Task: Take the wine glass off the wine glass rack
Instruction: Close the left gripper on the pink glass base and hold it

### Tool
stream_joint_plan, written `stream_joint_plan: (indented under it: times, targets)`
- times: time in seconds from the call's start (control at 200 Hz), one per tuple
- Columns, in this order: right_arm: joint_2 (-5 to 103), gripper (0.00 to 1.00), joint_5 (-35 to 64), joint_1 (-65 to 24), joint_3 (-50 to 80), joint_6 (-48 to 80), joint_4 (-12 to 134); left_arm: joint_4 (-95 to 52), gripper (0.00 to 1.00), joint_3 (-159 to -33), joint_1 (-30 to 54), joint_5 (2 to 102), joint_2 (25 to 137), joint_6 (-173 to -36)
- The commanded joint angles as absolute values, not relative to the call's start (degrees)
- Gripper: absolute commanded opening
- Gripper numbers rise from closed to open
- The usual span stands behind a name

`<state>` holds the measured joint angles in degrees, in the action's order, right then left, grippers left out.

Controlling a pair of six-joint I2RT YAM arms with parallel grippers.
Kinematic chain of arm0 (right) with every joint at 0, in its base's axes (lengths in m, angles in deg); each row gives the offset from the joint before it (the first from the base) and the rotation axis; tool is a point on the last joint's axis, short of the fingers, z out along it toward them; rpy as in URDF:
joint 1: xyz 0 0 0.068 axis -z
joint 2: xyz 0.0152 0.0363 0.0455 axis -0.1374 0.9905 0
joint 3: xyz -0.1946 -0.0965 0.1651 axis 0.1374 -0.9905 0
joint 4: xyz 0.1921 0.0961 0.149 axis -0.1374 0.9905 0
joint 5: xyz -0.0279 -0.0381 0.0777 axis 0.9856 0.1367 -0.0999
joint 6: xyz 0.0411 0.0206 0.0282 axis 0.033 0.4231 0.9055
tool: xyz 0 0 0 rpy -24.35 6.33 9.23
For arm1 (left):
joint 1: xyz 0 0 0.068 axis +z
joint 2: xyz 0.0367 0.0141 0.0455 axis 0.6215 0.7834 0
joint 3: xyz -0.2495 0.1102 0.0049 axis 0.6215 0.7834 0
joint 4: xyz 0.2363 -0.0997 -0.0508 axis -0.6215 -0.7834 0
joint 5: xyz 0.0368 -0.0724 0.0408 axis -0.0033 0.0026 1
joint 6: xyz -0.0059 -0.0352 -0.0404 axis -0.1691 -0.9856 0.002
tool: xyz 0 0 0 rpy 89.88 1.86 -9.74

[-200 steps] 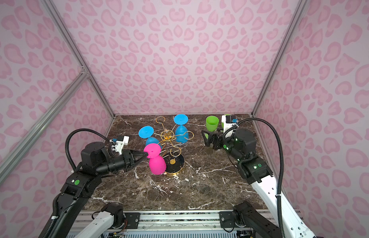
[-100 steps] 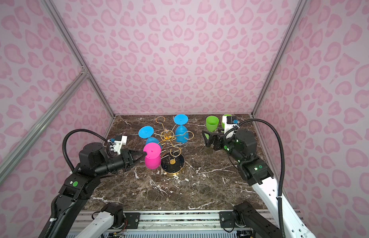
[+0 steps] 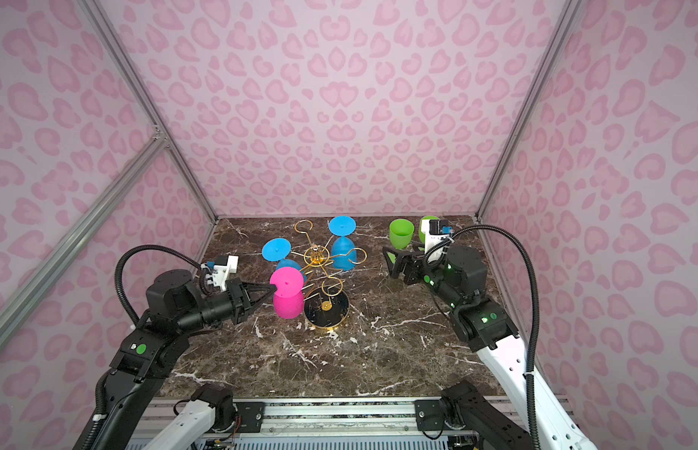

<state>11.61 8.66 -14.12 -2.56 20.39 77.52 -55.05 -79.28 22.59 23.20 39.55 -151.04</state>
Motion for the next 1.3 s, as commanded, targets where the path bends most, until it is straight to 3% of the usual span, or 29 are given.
stream_joint_plan:
  times: [0.0, 1.295]
  targets:
    - [11.36, 0.98, 9.15, -14.15, -2.96, 20.39, 75.71, -50.71, 0.04, -80.02, 22.7, 22.64, 39.28, -153.25]
    - [9.16, 0.98, 10.9, -14.05, -3.23, 19.81, 77.33, -51.19, 0.03, -84.37, 22.7, 22.86, 46.2, -153.21]
